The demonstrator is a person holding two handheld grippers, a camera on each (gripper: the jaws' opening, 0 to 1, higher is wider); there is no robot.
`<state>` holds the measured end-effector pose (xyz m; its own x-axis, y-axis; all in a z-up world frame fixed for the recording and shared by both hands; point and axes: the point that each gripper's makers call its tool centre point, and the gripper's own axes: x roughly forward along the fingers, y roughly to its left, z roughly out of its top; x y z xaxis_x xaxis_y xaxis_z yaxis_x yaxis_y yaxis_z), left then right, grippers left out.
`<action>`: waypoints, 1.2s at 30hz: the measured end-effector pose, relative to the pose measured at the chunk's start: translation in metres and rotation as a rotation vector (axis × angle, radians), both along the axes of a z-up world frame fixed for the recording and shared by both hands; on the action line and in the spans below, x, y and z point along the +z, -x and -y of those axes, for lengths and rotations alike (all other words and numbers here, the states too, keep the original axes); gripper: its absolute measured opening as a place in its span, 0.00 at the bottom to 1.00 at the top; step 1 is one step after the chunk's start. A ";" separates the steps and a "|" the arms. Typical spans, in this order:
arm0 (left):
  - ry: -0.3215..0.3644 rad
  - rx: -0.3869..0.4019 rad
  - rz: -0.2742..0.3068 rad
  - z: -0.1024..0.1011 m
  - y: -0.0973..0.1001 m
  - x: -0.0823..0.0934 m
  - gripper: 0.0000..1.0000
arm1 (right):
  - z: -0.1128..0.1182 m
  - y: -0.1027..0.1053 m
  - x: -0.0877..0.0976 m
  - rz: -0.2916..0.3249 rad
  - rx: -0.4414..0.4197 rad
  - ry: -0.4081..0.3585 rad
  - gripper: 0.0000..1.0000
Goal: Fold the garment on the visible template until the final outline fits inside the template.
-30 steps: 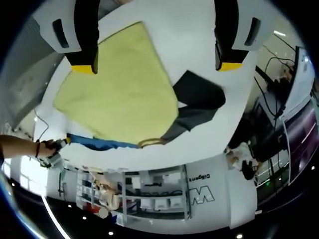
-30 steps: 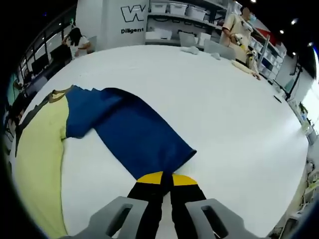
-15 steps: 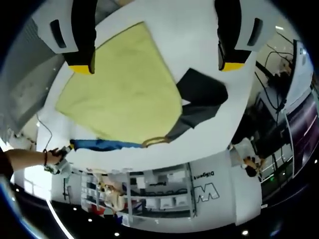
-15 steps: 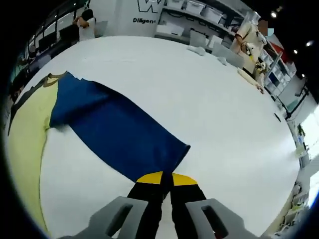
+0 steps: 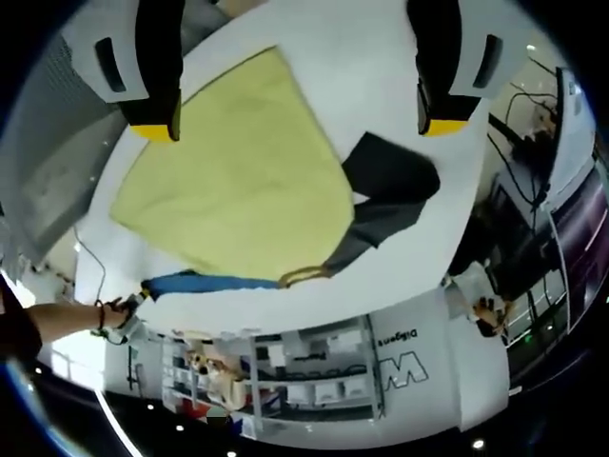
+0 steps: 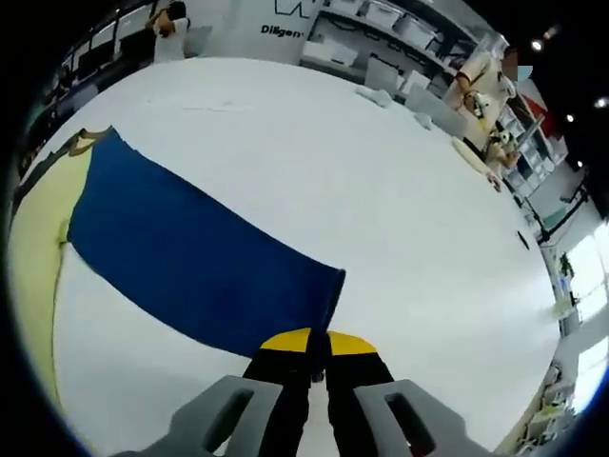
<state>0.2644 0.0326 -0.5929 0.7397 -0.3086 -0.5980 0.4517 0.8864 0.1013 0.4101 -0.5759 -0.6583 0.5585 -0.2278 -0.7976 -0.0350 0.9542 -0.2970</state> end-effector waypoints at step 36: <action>0.001 -0.008 -0.006 0.000 0.004 0.002 0.99 | 0.030 0.001 -0.027 0.075 -0.256 -0.262 0.28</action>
